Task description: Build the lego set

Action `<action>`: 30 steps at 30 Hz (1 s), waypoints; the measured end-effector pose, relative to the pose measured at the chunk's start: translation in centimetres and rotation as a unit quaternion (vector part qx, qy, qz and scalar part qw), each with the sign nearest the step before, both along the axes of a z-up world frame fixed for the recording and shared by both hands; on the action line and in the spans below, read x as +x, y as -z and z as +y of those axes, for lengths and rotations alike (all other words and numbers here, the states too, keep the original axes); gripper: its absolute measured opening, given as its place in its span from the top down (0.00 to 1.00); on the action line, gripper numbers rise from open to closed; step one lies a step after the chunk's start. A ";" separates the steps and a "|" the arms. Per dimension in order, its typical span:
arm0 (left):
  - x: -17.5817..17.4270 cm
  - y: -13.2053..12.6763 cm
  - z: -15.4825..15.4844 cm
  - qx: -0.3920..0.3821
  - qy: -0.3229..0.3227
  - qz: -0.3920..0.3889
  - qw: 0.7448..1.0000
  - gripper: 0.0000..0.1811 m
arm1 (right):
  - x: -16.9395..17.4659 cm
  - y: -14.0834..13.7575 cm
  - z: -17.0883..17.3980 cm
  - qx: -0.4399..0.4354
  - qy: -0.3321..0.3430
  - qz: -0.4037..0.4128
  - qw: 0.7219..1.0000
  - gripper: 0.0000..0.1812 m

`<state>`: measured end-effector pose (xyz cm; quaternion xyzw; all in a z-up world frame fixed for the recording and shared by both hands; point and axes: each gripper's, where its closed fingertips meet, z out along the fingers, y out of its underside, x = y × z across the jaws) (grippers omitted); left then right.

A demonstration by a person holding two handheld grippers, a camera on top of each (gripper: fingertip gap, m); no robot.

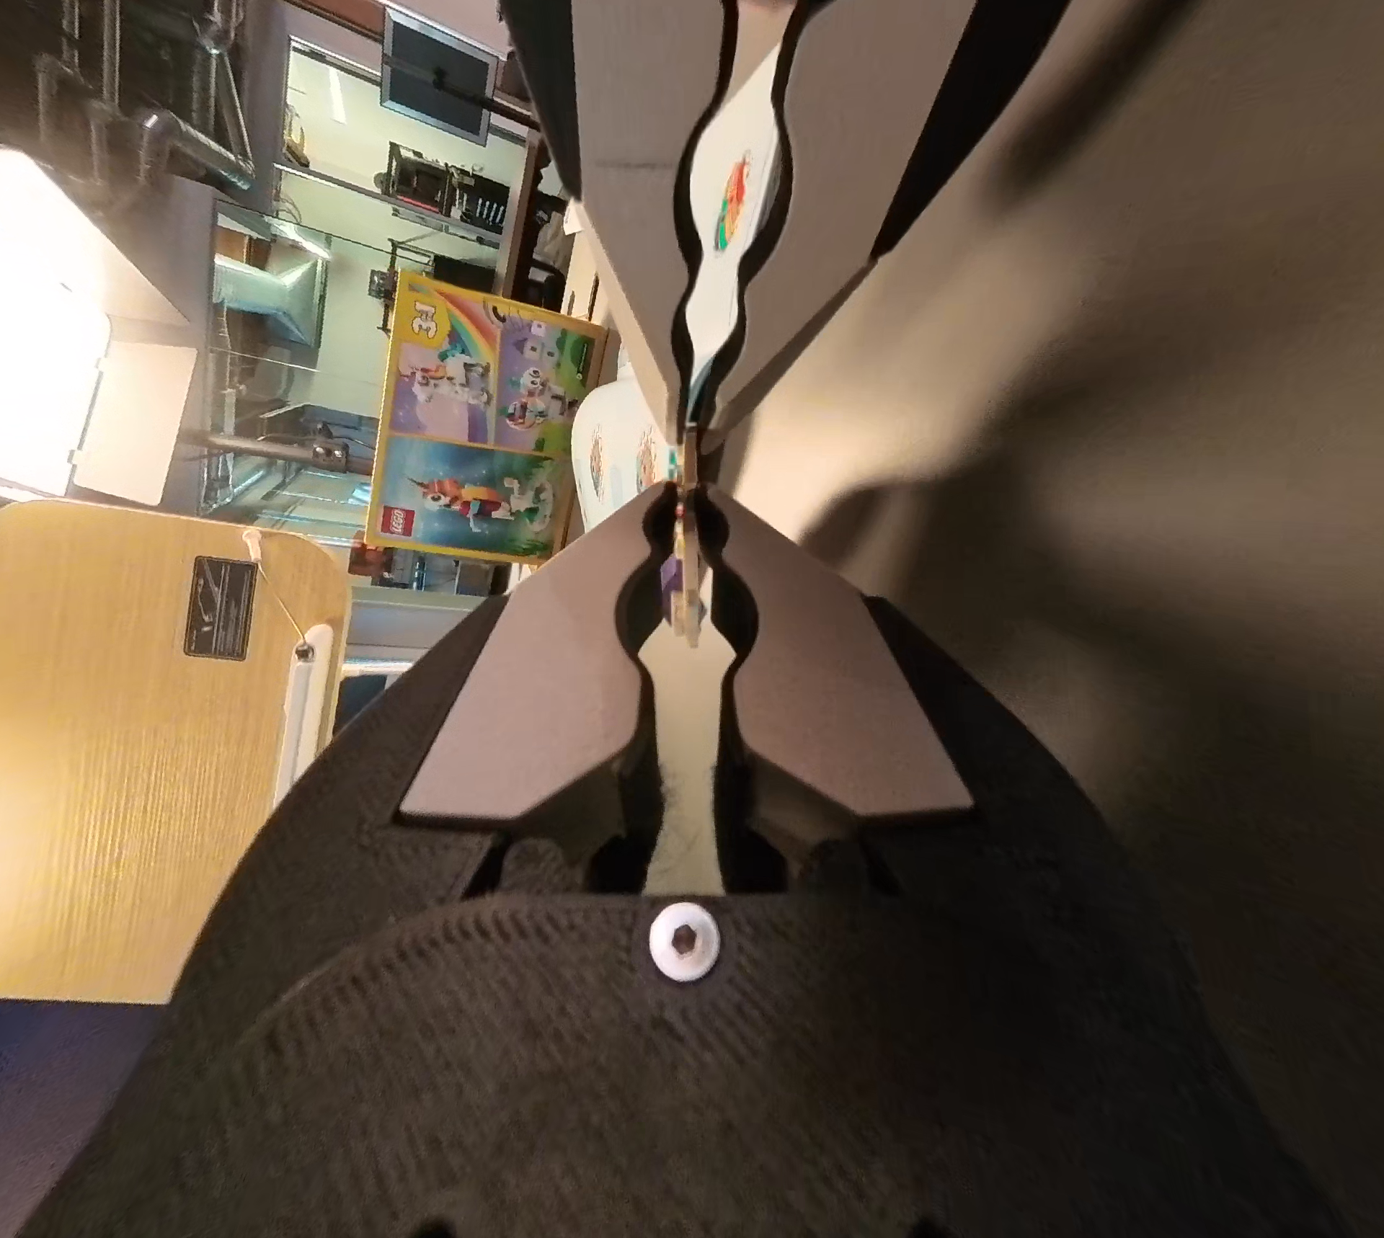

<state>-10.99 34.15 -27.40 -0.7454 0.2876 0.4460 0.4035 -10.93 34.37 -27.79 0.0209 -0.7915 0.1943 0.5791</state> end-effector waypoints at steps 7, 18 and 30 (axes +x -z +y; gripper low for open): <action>0.2 0.4 0.5 -0.015 -0.006 0.012 1.000 0.98 | -0.2 0.3 0.2 0.022 0.009 0.004 1.000 0.90; 1.8 -1.1 0.5 0.039 0.050 -0.027 0.998 0.91 | -0.1 -0.5 0.0 -0.006 0.004 0.010 1.000 0.96; 0.7 -1.8 -1.9 0.056 0.087 -0.072 0.992 0.85 | 1.9 -1.9 -1.9 -0.086 -0.090 -0.001 0.992 0.96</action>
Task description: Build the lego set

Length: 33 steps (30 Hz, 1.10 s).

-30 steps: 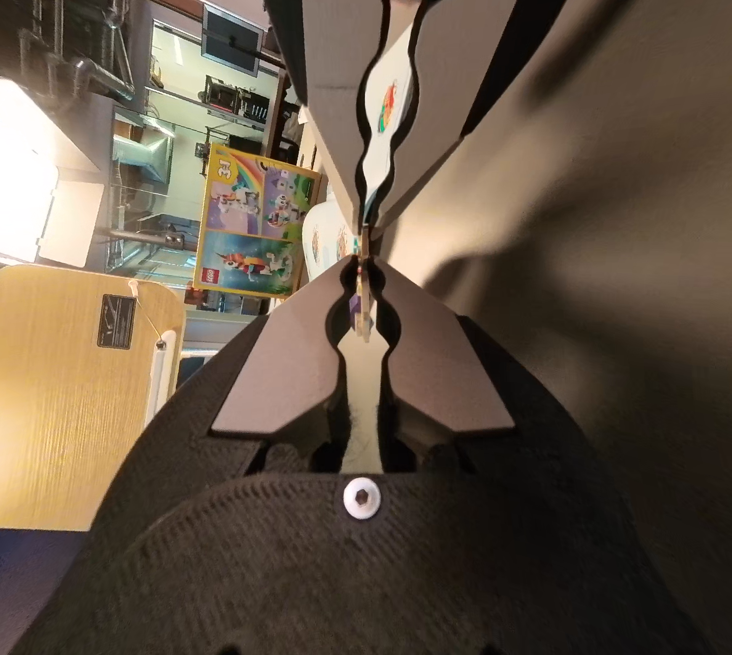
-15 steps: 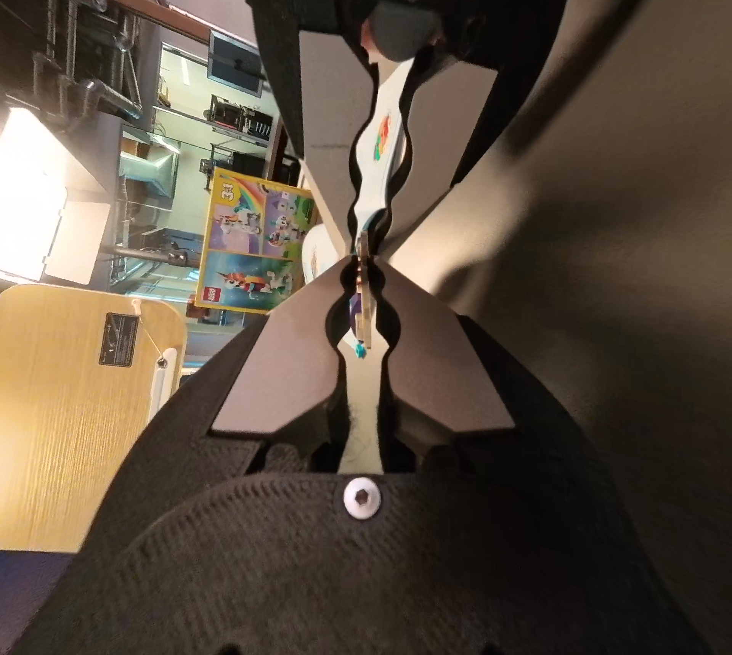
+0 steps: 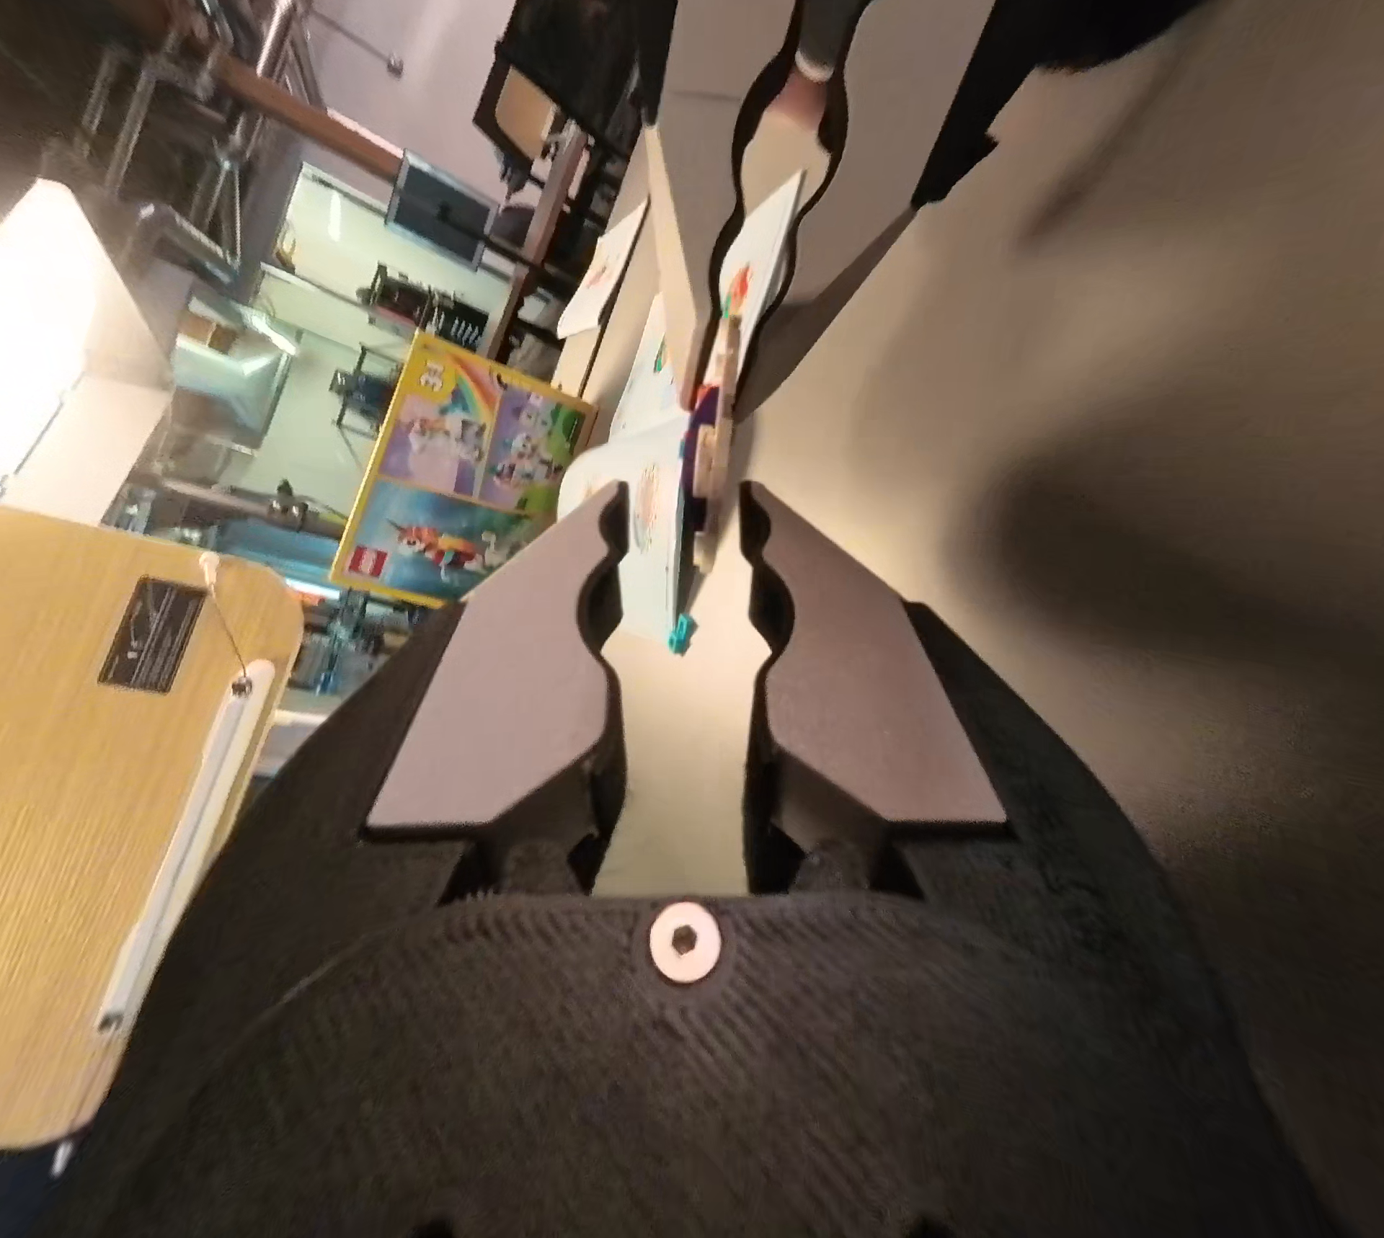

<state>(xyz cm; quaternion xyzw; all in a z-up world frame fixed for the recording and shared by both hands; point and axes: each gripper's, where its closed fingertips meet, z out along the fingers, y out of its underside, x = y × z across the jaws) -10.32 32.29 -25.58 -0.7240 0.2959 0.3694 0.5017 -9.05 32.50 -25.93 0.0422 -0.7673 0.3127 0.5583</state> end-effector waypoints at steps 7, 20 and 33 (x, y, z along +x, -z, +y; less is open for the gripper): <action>0.3 0.1 -0.1 0.005 0.006 0.025 1.000 0.96 | 0.0 -0.4 0.0 -0.005 -0.001 0.013 1.000 0.96; -0.2 0.1 0.2 0.009 -0.019 0.080 0.997 0.93 | -0.7 0.0 0.6 0.013 0.028 0.021 0.999 0.96; 0.8 0.6 0.8 -0.004 -0.040 0.136 0.990 0.93 | -1.8 0.6 1.7 0.051 0.075 0.028 0.995 0.96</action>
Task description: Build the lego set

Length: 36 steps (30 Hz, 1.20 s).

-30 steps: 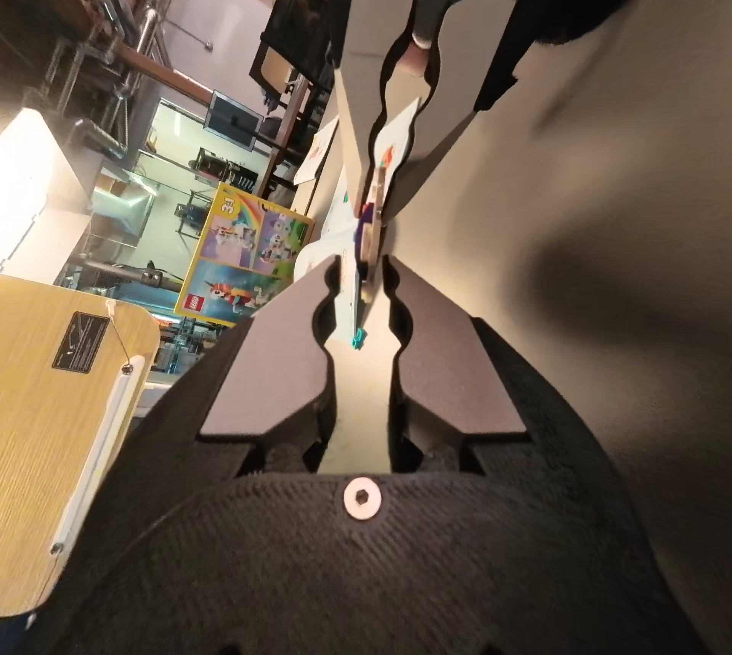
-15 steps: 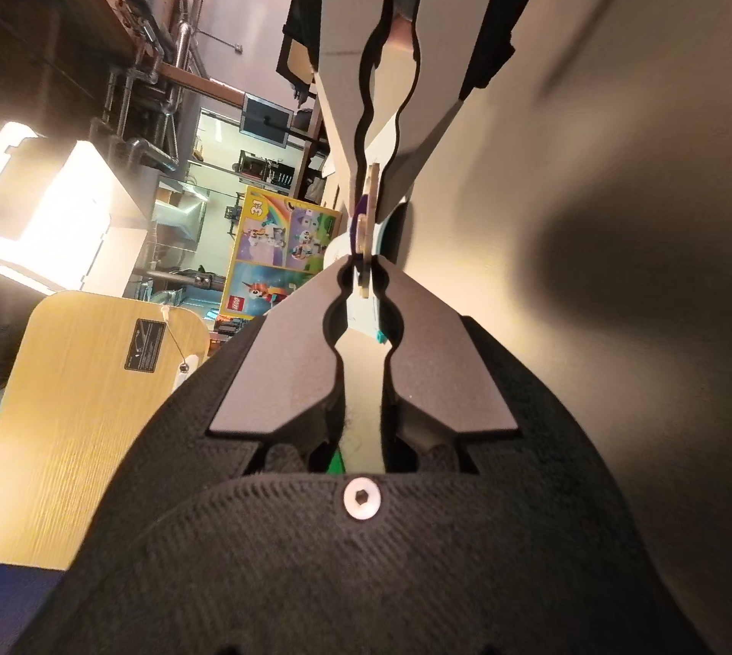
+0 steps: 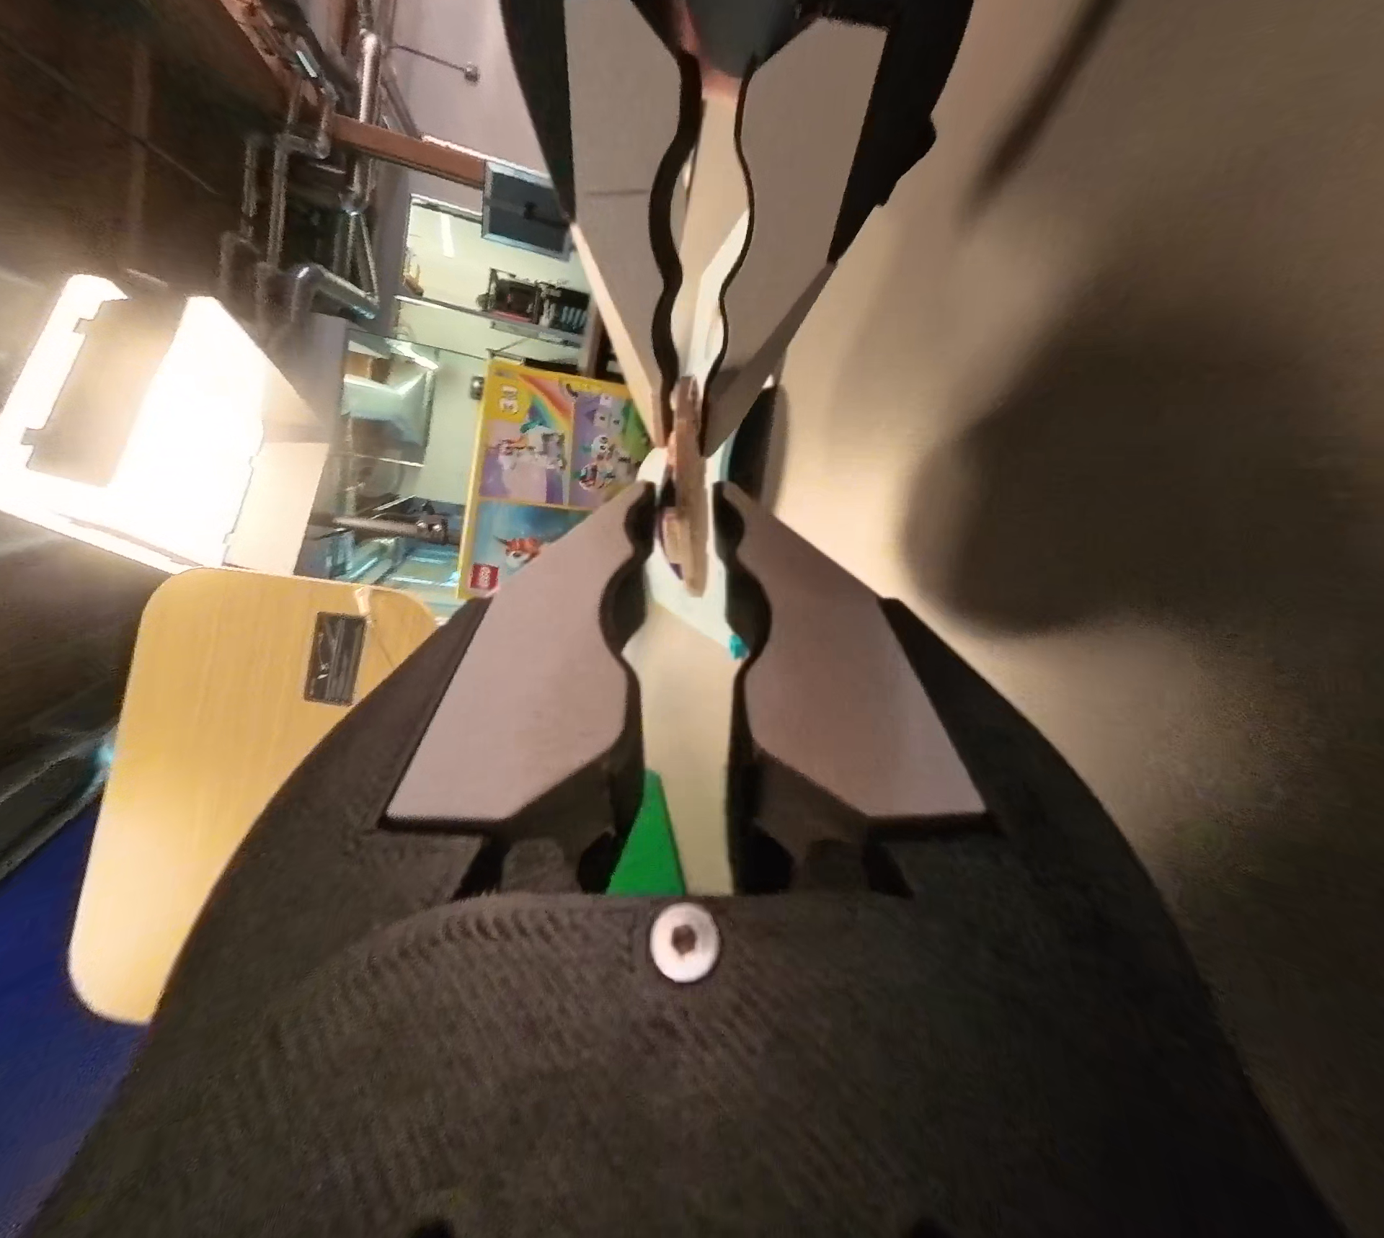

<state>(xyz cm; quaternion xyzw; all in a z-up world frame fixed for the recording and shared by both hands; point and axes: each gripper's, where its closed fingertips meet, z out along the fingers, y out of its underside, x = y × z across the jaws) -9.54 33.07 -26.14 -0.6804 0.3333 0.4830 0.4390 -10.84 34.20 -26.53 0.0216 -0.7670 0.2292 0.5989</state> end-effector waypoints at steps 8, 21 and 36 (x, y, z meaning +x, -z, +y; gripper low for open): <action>-2.2 0.5 -0.8 -0.006 -0.049 -0.029 0.998 0.91 | 0.4 0.2 -0.8 0.012 -0.019 0.001 1.000 0.96; 0.1 0.4 -0.1 0.019 -0.029 0.031 0.999 0.97 | 0.3 0.3 -0.8 0.037 -0.012 0.014 0.999 0.97; -0.8 0.7 -0.6 0.010 -0.043 0.024 0.999 0.98 | 0.9 -0.4 -1.4 -0.006 -0.045 0.013 0.999 0.90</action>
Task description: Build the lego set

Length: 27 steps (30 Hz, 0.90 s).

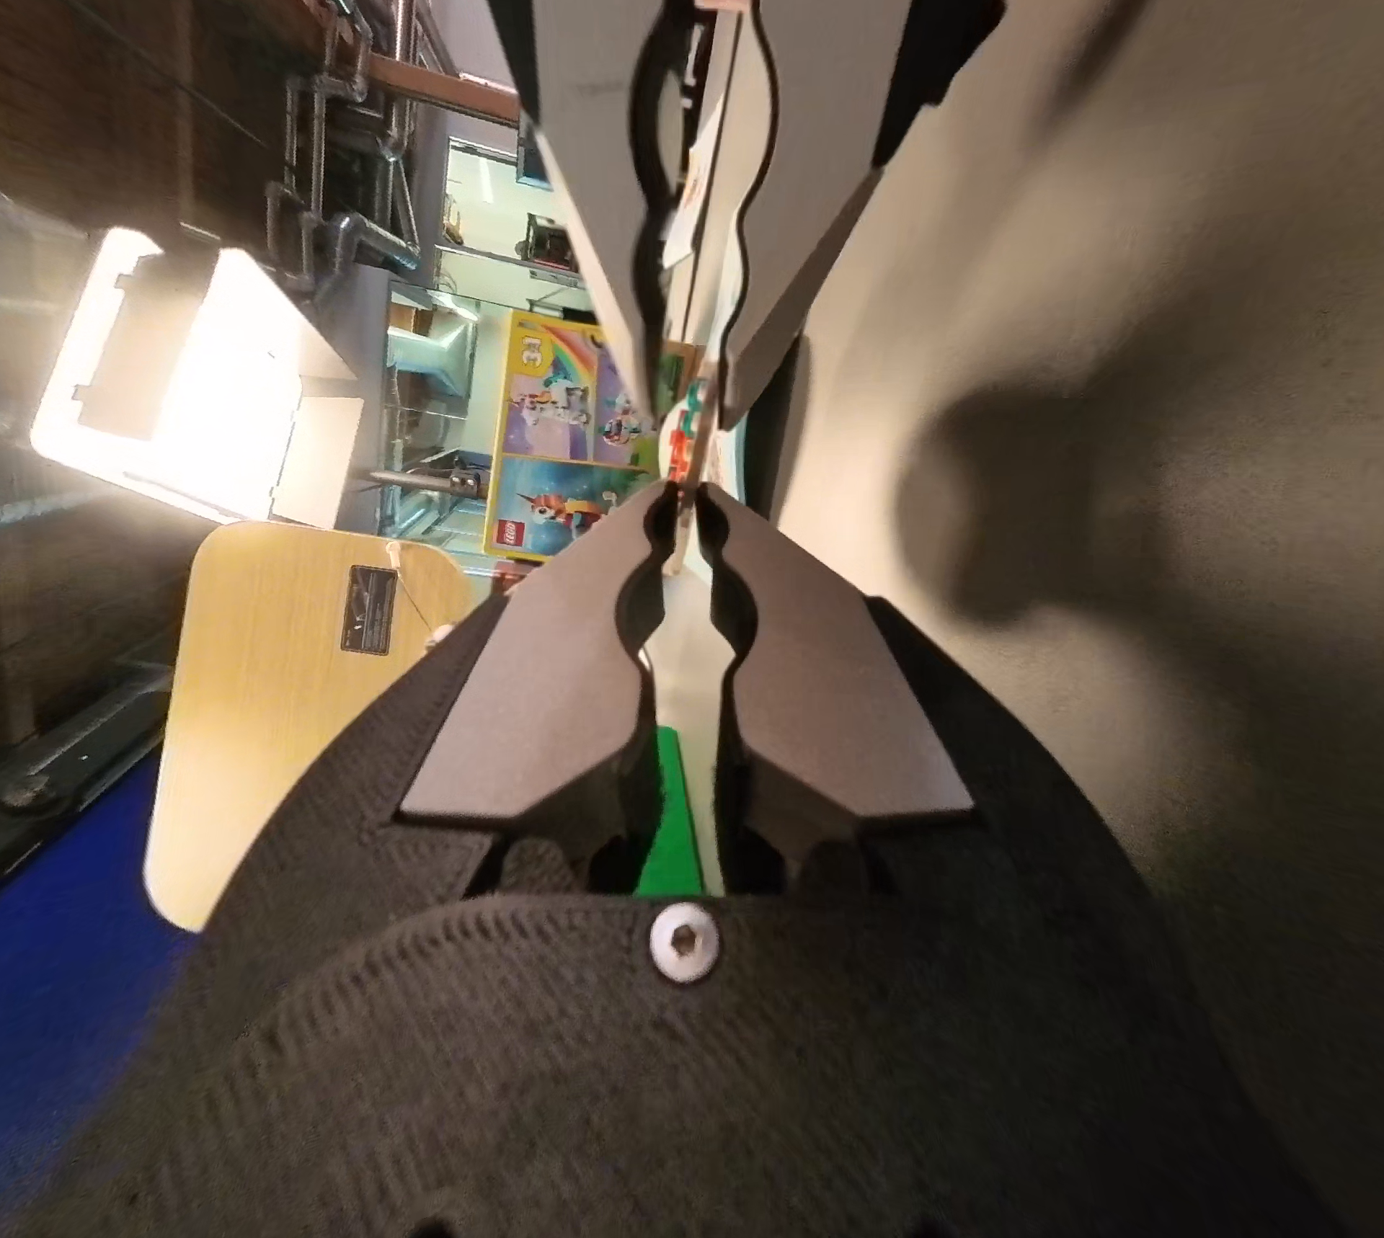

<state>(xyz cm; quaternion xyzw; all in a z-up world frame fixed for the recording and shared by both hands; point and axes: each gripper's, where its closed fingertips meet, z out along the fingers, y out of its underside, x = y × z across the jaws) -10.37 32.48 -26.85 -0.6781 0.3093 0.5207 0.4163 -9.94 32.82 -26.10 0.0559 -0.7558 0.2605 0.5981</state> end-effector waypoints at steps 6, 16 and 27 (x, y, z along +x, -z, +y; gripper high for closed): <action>1.5 -0.7 -0.5 0.019 0.072 -0.086 0.993 0.98 | -0.2 -0.3 0.5 -0.073 -0.004 -0.042 0.996 0.72; 3.1 -1.7 -0.5 0.040 0.141 -0.191 0.971 0.98 | 0.9 -0.7 -0.5 -0.103 -0.046 -0.058 0.992 0.94; -0.1 0.1 0.4 0.012 0.026 -0.067 0.997 0.98 | 0.0 0.3 0.3 -0.012 0.012 -0.014 1.000 0.94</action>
